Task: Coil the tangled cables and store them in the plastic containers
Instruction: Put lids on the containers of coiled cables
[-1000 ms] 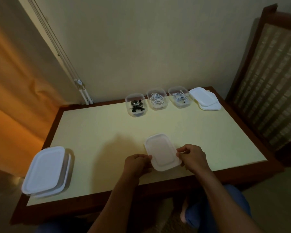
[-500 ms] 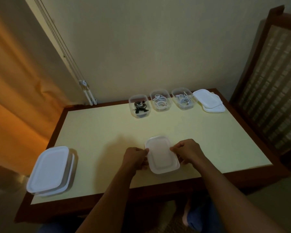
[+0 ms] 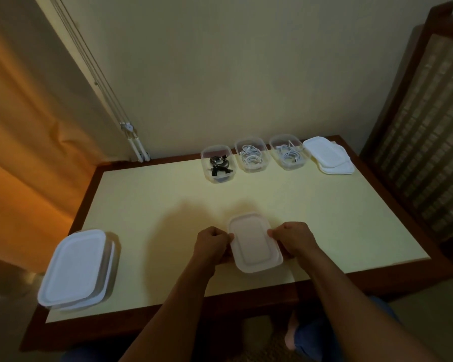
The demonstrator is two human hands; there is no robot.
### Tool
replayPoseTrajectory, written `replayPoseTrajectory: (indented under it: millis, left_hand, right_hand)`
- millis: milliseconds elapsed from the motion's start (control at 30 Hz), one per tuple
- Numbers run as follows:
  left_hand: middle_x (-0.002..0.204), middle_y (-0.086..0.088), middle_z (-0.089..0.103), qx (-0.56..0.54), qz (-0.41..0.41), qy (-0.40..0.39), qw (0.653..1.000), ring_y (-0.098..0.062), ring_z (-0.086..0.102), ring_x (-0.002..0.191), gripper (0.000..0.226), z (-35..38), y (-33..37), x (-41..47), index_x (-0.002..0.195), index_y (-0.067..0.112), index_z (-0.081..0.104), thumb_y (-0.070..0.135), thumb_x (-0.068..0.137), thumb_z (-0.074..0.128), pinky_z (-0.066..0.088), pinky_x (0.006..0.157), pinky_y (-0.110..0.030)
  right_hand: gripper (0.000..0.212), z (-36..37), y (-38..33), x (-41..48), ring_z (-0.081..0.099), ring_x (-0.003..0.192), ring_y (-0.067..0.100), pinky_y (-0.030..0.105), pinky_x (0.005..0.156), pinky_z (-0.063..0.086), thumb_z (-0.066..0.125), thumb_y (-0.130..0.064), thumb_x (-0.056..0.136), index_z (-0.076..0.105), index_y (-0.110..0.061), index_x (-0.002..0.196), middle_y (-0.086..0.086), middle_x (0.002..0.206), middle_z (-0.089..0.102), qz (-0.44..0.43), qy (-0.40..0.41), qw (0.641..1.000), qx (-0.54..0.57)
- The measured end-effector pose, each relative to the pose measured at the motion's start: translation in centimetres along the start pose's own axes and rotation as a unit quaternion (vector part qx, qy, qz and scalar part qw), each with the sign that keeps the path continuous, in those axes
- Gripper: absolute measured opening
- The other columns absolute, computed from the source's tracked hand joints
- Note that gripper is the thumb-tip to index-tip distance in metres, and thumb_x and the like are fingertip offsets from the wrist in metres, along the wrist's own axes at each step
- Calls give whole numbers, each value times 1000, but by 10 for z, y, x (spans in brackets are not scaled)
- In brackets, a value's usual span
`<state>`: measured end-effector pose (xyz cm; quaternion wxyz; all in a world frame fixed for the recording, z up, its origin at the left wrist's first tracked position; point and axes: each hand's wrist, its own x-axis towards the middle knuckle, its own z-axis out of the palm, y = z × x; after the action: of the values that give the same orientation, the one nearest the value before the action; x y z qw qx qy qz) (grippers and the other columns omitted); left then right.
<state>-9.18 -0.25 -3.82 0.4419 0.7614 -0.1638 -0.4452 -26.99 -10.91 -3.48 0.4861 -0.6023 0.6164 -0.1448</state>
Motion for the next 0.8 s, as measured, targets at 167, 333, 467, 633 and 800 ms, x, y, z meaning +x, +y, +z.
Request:
replayPoseTrajectory:
  millis: [167, 333, 467, 633, 800]
  left_hand:
    - [83, -16, 74, -17, 25, 67, 997, -26, 75, 68, 24, -5, -19, -28, 86, -1, 68, 20, 95, 73, 62, 56, -36]
    - [73, -5, 74, 53, 53, 125, 989, -17, 72, 64, 20, -45, -35, -43, 79, 10, 74, 26, 91, 77, 63, 65, -37]
    - [68, 2, 74, 95, 76, 158, 980, -13, 71, 60, 15, -96, -48, -50, 82, 14, 80, 25, 91, 77, 61, 66, -33]
    - [113, -3, 76, 85, 67, 153, 982, -17, 71, 97, 28, -159, -64, -59, 122, 11, 74, 14, 94, 71, 58, 93, -40]
    - [128, -6, 70, 88, 82, 215, 969, -23, 63, 118, 33, -174, -72, -57, 131, 10, 69, 11, 98, 63, 47, 104, -40]
  right_hand:
    - [14, 10, 3, -19, 70, 75, 23, 45, 74, 62, 82, -27, 82, 78, -17, 73, 1, 74, 73, -32, 15, 999, 8]
    - [17, 43, 4, -54, 73, 67, 22, 43, 68, 63, 83, -27, 82, 77, -16, 71, 3, 70, 75, -30, -21, 999, 33]
    - [17, 84, -11, -78, 72, 57, 25, 34, 54, 60, 82, -22, 83, 76, -11, 71, 7, 63, 73, -43, -64, 995, 60]
    - [10, 138, -35, -93, 72, 54, 21, 30, 51, 58, 78, -13, 86, 77, -10, 76, 9, 64, 74, -61, -99, 989, 89]
    - [9, 176, -52, -86, 73, 60, 18, 40, 65, 64, 80, -23, 83, 79, -20, 74, 2, 66, 75, -87, -96, 990, 56]
